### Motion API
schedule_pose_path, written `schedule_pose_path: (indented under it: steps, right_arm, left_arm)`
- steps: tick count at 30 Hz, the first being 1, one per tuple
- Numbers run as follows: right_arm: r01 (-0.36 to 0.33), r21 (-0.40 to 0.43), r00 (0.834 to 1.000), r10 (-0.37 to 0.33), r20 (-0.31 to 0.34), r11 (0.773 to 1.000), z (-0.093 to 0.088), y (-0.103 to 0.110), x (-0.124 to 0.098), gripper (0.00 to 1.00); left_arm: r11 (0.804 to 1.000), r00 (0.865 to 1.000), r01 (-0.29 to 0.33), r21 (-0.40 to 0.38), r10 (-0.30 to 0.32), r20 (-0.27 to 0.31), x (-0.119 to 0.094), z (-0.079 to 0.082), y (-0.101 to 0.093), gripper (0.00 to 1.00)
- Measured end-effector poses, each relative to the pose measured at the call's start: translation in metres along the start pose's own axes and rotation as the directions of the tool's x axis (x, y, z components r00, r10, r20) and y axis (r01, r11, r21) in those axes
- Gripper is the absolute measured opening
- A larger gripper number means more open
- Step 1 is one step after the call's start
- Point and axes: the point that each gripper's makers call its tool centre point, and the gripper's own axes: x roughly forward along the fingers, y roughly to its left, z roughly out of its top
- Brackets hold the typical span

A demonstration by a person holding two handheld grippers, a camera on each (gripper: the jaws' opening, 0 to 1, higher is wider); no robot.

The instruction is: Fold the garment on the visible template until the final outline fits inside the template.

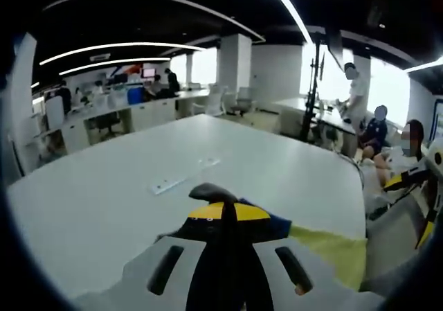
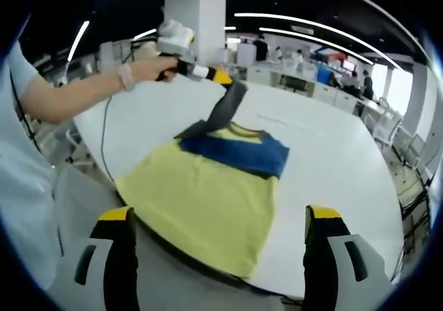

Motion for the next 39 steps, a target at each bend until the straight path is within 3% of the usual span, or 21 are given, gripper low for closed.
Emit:
schedule_pose_path:
  steps: [13,39]
  right_arm:
    - [-0.004,0.01,1.0,0.004,-0.012,1.0,-0.007,0.002,0.0,1.0]
    - [-0.002,0.036,1.0,0.003,-0.025,0.999,-0.017,0.003,0.003,1.0]
  left_arm:
    - [0.999,0.998,0.027,0.032,-0.024,-0.066,0.023,-0.023,-0.013,0.0]
    - [0.998,0.992,0.05,0.046,-0.044,-0.121,0.049,-0.044,-0.022,0.0]
